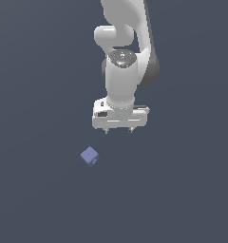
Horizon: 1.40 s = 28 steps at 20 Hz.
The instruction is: Pick up the object and move it to a goal position.
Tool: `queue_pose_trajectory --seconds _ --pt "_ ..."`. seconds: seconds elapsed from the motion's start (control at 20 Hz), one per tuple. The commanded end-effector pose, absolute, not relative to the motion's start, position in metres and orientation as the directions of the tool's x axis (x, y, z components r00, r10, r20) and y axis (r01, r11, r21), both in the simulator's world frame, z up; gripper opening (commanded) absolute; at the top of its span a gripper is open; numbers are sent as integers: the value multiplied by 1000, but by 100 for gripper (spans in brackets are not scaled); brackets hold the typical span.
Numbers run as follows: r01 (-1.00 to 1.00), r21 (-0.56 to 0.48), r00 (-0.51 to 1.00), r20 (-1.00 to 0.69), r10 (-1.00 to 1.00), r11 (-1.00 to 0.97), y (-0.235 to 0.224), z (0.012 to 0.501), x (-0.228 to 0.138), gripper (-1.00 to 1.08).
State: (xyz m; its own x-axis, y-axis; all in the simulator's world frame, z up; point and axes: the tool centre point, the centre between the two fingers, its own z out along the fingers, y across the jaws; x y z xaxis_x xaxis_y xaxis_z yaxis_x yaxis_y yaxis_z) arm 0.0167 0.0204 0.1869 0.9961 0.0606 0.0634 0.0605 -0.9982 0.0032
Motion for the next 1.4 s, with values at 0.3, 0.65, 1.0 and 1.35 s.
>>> queue_pose_trajectory --seconds 0.3,0.65,1.0,1.35 --pt "47 -5 995 88 46 -999 30 205 22 100" --pt "39 -8 995 94 38 -999 31 208 24 100" --pt "-49 -17 995 81 -50 -999 14 196 33 100" --pt "-239 -26 969 53 -240 -971 -25 167 49 100"
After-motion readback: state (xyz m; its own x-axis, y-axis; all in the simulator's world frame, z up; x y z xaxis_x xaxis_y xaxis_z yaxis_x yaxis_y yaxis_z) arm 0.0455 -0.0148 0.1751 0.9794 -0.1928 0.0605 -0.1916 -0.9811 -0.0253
